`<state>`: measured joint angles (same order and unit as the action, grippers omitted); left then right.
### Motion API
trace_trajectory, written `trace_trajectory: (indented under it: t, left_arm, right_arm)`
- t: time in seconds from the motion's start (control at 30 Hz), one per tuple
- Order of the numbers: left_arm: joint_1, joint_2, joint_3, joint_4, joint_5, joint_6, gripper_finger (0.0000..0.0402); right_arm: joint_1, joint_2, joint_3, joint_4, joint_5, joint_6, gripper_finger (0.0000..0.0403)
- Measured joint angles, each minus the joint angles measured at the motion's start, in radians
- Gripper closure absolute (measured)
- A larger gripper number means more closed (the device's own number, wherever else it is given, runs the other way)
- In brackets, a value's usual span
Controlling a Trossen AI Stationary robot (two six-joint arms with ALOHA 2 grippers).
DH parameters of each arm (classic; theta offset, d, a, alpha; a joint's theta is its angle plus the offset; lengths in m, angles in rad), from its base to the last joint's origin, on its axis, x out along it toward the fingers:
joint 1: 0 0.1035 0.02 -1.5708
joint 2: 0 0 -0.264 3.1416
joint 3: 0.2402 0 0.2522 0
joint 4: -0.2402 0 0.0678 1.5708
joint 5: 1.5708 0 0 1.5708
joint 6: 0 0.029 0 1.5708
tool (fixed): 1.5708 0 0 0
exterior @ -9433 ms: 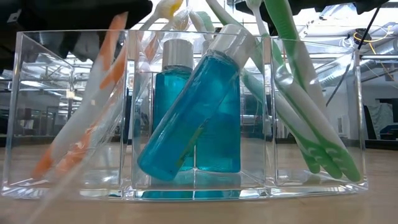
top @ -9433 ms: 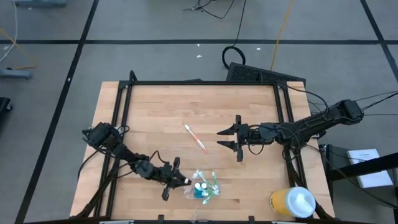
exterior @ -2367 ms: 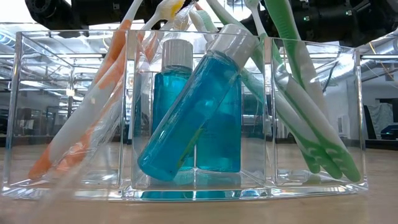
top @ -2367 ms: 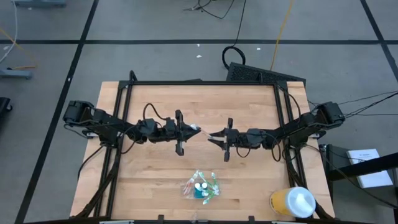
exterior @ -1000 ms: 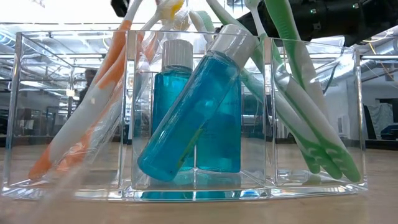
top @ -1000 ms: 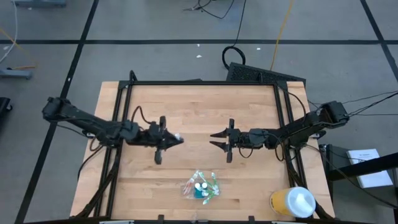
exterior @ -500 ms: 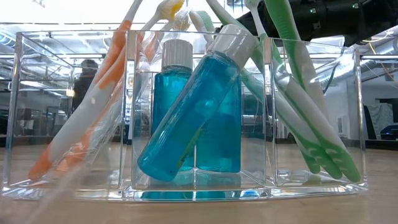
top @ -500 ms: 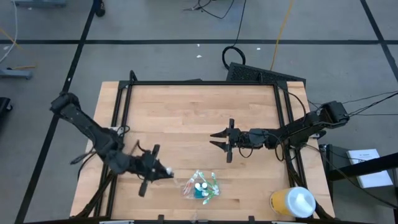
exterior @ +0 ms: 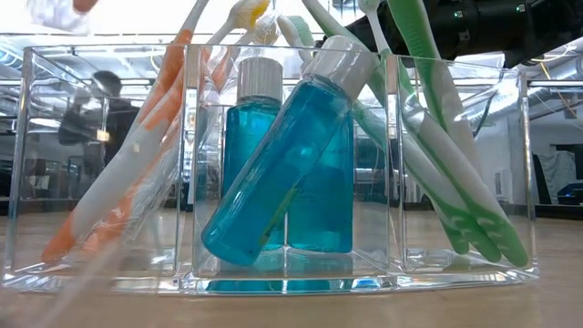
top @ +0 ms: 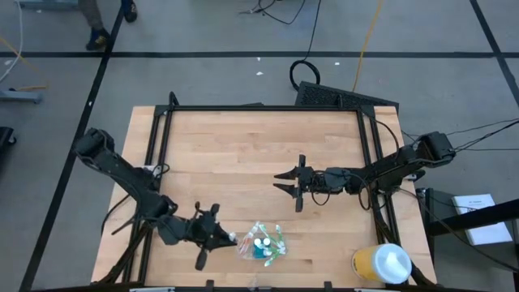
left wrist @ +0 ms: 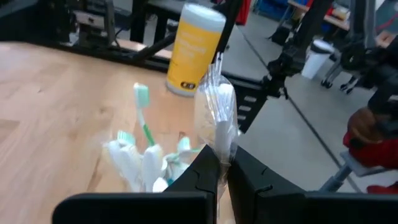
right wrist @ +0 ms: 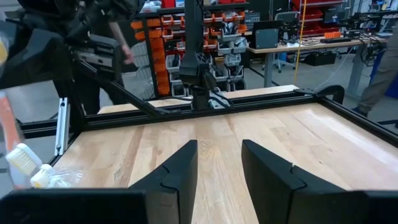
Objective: Pick & Place toothbrushing station
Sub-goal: Put the orange toothbrush into the transparent organizer
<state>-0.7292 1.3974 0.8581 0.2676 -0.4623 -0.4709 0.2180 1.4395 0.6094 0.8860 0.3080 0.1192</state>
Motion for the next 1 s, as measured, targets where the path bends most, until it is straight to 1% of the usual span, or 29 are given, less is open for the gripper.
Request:
trace_trajectory:
  t: [0.17, 0.4, 0.6, 1.0]
  left_arm:
    - [0.000, 0.007, 0.000, -0.003, 0.000, -0.003, 0.0387]
    - [0.031, 0.079, 0.000, 0.017, -0.003, -0.005, 0.0387]
    - [0.052, 0.139, 0.000, 0.023, 0.017, -0.043, 0.0387]
    - [0.047, 0.224, 0.000, 0.020, 0.017, -0.140, 0.0387]
  right_arm:
    - [0.000, 0.000, 0.000, 0.000, 0.000, 0.000, 0.0289]
    - [0.000, 0.000, 0.000, -0.001, 0.000, 0.000, 0.0289]
    - [0.000, 0.000, 0.000, -0.001, 0.000, 0.000, 0.0289]
    - [0.000, 0.000, 0.000, -0.005, 0.000, 0.000, 0.0289]
